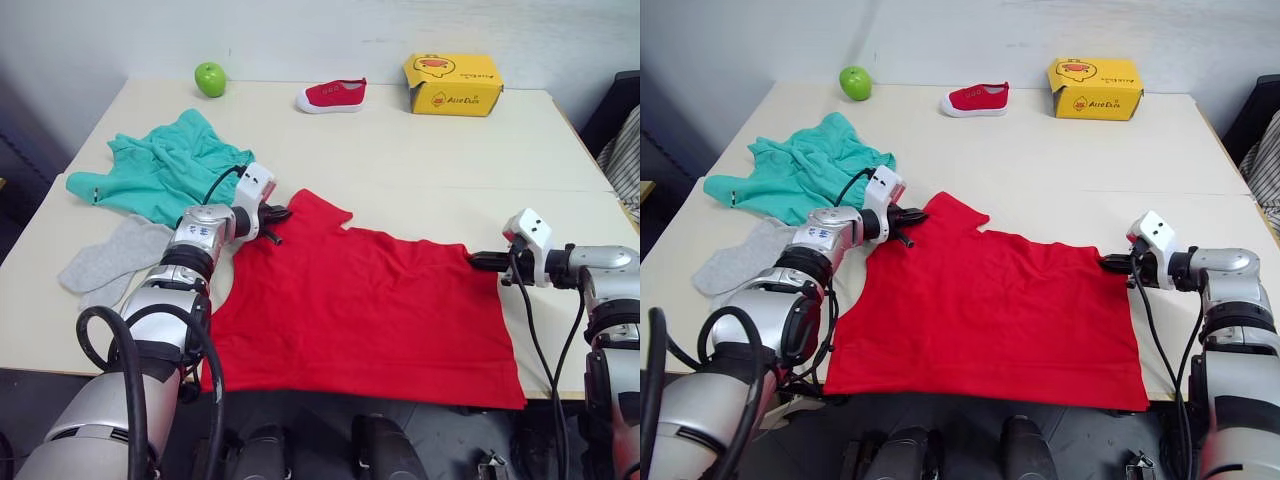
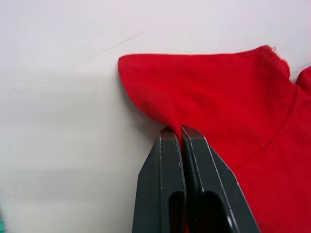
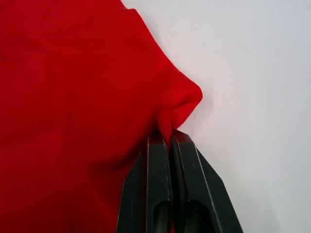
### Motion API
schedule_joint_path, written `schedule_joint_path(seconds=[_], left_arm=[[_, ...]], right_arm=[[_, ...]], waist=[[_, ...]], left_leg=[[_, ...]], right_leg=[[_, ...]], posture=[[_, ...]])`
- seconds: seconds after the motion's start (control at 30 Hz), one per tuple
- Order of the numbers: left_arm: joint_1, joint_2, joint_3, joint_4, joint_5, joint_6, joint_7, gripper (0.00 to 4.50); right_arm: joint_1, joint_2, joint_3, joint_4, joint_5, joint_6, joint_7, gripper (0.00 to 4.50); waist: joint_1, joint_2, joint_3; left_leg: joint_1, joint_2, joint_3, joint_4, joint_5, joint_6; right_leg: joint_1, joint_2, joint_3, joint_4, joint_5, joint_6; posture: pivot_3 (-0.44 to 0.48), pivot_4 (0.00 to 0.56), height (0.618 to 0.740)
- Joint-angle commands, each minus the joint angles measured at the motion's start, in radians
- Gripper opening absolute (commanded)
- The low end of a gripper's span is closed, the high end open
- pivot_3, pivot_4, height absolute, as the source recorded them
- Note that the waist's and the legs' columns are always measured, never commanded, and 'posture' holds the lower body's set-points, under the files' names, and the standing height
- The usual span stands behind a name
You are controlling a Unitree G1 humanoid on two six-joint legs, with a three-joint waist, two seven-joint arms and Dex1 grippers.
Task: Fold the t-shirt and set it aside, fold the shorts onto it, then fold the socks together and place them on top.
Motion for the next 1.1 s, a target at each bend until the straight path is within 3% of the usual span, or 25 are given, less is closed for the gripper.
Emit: schedule_joint_path(seconds=[0.03,0.43,0.73,1.0,1.03,1.1], left_arm=[[-0.024,0.034,0.026,-0.043,-0.030,-0.025,-0.060,0.03],[0.041,0.132,-0.039,-0.185,-0.002,-0.072,-0.240,0.03],[0.297,0.178,-0.062,-0.534,-0.027,-0.035,-0.270,0.03],[0.502,0.221,-0.083,-0.846,-0.039,0.128,-0.265,0.03],[0.510,0.225,-0.080,-0.861,-0.041,0.155,-0.256,0.23],[0.508,0.231,-0.075,-0.877,-0.053,0.210,-0.256,0.64]], right_arm=[[0.018,-0.001,-0.027,-0.019,0.031,-0.013,0.002,0.00],[0.105,-0.079,-0.124,-0.193,0.170,0.074,0.114,0.00],[0.324,-0.058,-0.167,-0.383,0.238,0.092,0.073,0.00],[0.383,-0.029,-0.135,-0.393,0.193,0.018,-0.038,0.00],[0.383,-0.033,-0.133,-0.400,0.203,0.063,-0.029,0.00],[0.388,-0.045,-0.126,-0.418,0.211,0.100,-0.005,0.46]], waist=[[0.000,0.000,0.000],[0.000,0.000,0.000],[0.001,0.000,0.000],[0.000,0.000,0.000],[0.000,0.000,0.000],[0.001,-0.001,0.000]], left_leg=[[0.000,0.000,0.000,0.000,0.000,0.000],[0.000,0.000,0.000,0.000,0.000,0.000],[0.000,0.001,-0.003,0.000,0.000,0.001],[0.002,0.000,-0.005,0.001,-0.001,0.001],[0.003,0.000,-0.005,0.001,-0.001,0.001],[0.003,0.000,-0.005,0.001,-0.001,0.002]], right_leg=[[0.000,0.000,0.000,0.000,0.000,0.000],[0.000,0.000,0.000,0.000,0.000,0.000],[0.000,-0.001,0.001,0.000,0.000,0.000],[0.000,-0.002,0.004,0.004,0.000,0.000],[0.000,-0.002,0.004,0.004,0.000,0.000],[0.000,-0.002,0.004,0.004,0.000,0.000]], posture=[[0.000,0.150,0.740],[0.000,0.150,0.740],[0.000,0.150,0.740],[0.000,0.150,0.740],[0.000,0.150,0.740],[0.000,0.150,0.740]])
